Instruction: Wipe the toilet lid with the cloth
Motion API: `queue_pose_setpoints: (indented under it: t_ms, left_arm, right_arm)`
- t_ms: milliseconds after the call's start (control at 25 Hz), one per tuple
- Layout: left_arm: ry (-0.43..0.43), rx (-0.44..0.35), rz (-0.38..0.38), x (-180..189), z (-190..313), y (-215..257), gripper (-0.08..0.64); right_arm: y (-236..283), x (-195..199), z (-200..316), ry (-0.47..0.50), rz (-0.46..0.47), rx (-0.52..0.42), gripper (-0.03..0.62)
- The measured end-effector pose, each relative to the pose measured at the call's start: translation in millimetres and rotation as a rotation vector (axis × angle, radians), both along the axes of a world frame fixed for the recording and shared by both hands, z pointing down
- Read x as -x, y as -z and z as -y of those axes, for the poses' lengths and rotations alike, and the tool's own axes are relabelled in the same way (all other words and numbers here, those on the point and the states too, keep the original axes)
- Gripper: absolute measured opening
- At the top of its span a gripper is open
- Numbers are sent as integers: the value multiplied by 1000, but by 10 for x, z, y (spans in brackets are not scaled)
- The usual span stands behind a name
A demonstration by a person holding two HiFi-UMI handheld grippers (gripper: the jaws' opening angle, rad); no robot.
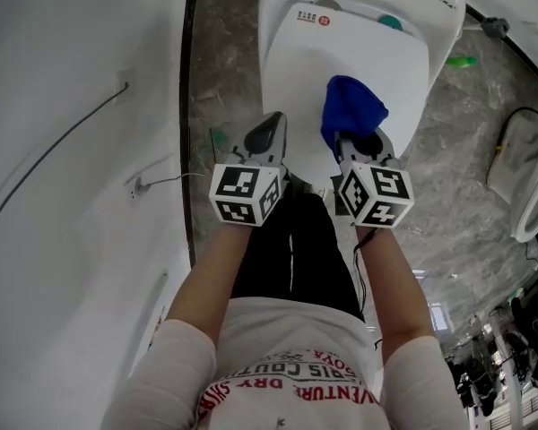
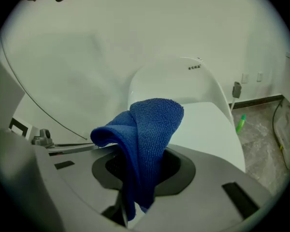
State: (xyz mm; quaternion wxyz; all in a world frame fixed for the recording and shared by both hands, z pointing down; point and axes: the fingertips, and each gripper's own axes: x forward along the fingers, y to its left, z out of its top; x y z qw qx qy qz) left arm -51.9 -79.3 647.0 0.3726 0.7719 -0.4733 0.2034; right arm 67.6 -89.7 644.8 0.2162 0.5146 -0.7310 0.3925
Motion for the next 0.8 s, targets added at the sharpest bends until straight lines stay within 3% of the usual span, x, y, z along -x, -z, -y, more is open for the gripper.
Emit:
queue_pose_setpoints:
  t_ms: [280, 480, 680, 800]
  left_arm:
    - [40, -72, -32, 438, 684, 393, 6]
    - [88, -49, -11, 722, 874, 282, 6]
    - [155, 12, -19, 844, 891, 100, 6]
    - [187, 8, -26, 800, 884, 73, 6]
  right_arm:
    - [5, 786, 770, 42, 100, 46, 98]
    - [-192, 1074, 1090, 98, 135, 90, 98]
    - [-503, 1110, 1338, 228, 40, 80, 98]
    - [-621, 1037, 1384, 266, 11, 74, 98]
